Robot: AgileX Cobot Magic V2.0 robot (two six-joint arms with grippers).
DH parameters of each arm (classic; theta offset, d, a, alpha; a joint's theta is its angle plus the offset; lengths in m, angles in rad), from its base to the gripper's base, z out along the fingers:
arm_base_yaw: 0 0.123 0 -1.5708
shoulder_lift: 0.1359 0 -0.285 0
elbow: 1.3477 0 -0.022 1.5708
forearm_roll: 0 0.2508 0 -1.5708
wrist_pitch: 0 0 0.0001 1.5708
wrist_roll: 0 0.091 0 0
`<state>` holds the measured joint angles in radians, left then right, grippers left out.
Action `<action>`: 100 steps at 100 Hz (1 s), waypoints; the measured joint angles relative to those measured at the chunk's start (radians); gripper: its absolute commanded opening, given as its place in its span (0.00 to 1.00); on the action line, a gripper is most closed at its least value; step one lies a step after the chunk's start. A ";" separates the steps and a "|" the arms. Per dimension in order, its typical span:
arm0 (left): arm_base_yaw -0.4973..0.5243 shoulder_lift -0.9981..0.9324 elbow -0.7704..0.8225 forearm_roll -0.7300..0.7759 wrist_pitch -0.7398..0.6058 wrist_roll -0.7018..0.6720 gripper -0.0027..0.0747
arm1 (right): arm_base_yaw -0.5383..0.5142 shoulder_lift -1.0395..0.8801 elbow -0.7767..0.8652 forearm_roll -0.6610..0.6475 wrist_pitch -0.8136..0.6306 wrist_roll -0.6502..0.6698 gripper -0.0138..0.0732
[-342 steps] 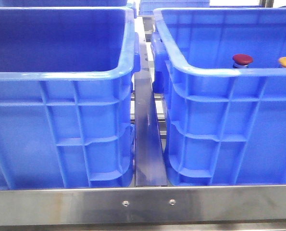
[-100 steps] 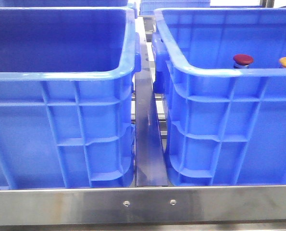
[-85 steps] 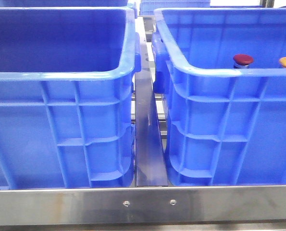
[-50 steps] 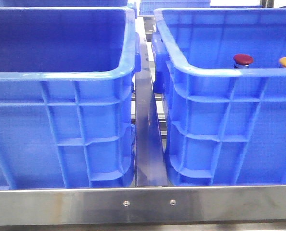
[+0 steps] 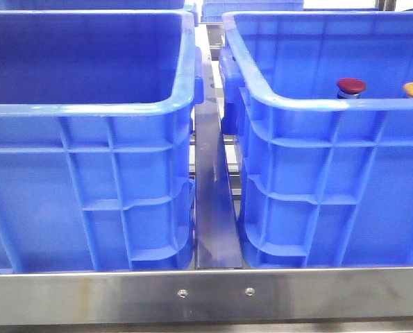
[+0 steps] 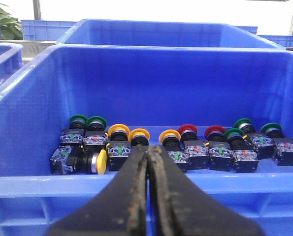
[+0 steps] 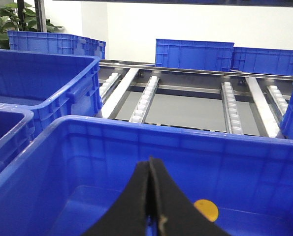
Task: Pick red and yellow buttons and place in box
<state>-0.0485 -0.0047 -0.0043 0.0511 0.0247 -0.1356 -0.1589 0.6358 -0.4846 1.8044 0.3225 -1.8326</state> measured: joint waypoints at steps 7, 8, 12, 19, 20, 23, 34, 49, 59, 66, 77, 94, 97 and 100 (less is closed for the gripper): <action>0.000 0.000 0.000 0.000 0.000 0.000 0.01 | 0.000 0.000 0.000 0.000 0.000 0.000 0.08; 0.000 0.000 0.000 0.000 0.000 0.000 0.01 | 0.000 0.000 0.000 0.000 -0.002 0.000 0.08; 0.000 0.000 0.000 0.000 0.000 0.000 0.01 | 0.000 0.000 0.000 0.000 -0.002 0.000 0.08; 0.000 0.000 0.000 0.000 0.000 0.000 0.01 | 0.000 0.000 0.000 0.000 -0.002 0.002 0.08; 0.000 0.000 0.000 0.000 0.000 0.000 0.01 | 0.000 0.000 0.000 0.000 -0.002 0.002 0.08; 0.000 0.000 0.000 0.000 0.000 0.000 0.01 | 0.000 0.000 0.000 0.000 -0.002 0.012 0.08; 0.000 0.000 0.000 0.000 0.000 0.000 0.01 | 0.000 0.000 0.000 -0.083 -0.002 0.102 0.08; 0.000 0.000 0.000 0.000 0.000 0.000 0.01 | 0.000 0.000 -0.015 -0.366 0.011 0.382 0.08; 0.000 0.000 0.000 0.000 0.000 0.000 0.01 | 0.000 -0.004 -0.036 -0.592 0.030 0.592 0.08; 0.000 0.000 0.000 0.000 0.000 0.000 0.01 | 0.000 -0.012 -0.046 -0.752 0.035 0.751 0.08; 0.000 0.000 0.000 0.000 0.000 0.000 0.01 | 0.012 -0.036 -0.048 -1.007 0.033 1.018 0.08; 0.000 0.000 0.000 0.000 0.000 0.000 0.01 | 0.088 -0.083 -0.046 -1.383 -0.038 1.393 0.08; 0.000 0.000 0.000 0.000 0.000 0.000 0.01 | 0.105 -0.091 -0.043 -1.453 -0.059 1.447 0.08; 0.000 0.000 0.000 0.000 0.000 0.000 0.01 | 0.122 -0.098 -0.037 -1.506 -0.083 1.511 0.08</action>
<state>-0.0485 -0.0047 -0.0043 0.0511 0.0247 -0.1356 -0.0372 0.5379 -0.5216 0.2986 0.2396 -0.3218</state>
